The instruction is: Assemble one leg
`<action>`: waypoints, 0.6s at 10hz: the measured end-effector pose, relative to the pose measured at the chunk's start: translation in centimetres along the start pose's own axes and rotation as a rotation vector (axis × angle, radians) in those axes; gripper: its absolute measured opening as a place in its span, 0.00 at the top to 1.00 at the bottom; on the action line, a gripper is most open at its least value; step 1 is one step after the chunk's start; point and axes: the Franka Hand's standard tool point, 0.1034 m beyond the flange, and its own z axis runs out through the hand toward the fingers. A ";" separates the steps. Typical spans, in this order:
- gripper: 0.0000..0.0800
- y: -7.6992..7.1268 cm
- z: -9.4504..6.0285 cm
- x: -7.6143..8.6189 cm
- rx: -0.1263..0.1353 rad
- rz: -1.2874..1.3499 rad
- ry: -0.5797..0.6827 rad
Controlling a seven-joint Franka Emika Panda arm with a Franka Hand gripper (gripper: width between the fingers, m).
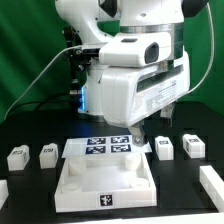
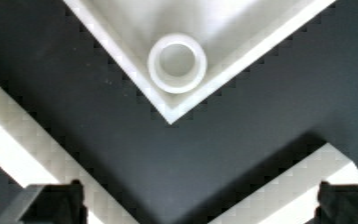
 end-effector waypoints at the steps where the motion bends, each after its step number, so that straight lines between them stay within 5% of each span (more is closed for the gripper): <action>1: 0.19 0.0 0.0 0.0 0.000 0.000 0.000; 6: 0.19 0.0 0.1 0.0 0.001 0.000 -0.001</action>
Offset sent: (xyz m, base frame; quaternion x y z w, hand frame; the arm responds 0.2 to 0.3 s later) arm 0.0000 0.0000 0.0000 0.0000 0.0000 0.0000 1.0000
